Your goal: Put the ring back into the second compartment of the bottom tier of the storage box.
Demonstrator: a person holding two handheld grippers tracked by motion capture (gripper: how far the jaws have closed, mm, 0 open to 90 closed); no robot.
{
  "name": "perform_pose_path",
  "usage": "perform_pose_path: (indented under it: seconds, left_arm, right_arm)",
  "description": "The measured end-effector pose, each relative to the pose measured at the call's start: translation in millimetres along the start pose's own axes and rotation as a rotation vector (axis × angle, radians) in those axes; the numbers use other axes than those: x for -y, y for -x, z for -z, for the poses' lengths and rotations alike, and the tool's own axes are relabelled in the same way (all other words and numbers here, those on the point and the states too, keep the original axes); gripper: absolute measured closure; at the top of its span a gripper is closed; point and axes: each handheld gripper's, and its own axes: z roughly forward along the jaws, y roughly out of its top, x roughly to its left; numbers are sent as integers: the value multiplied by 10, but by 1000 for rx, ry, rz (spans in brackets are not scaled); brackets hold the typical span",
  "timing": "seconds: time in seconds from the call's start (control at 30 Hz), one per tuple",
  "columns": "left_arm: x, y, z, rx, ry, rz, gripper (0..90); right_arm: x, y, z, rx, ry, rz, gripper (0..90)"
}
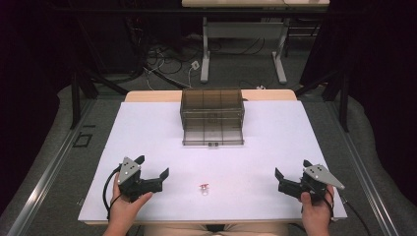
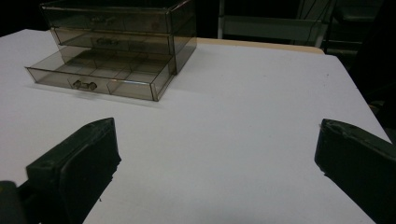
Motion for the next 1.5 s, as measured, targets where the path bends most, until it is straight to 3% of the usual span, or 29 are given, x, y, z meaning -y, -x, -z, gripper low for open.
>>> perform_pose_path:
  seconds: [0.47,0.83,1.27,1.5]
  left_arm:
    - [-18,100,-3,26,-9,12,3]
    - [-48,202,-48,51,-24,-7,13]
    - [-224,274,-126,98,-40,9,45]
    - [-322,304,-185,128,-72,-14,36]
  right_arm:
    - [27,-1,-39,-13,-25,7,0]
    - [28,-32,-56,-16,-43,9,0]
    - [41,-55,-91,-26,-61,8,0]
    - [40,-62,-88,-26,-70,13,0]
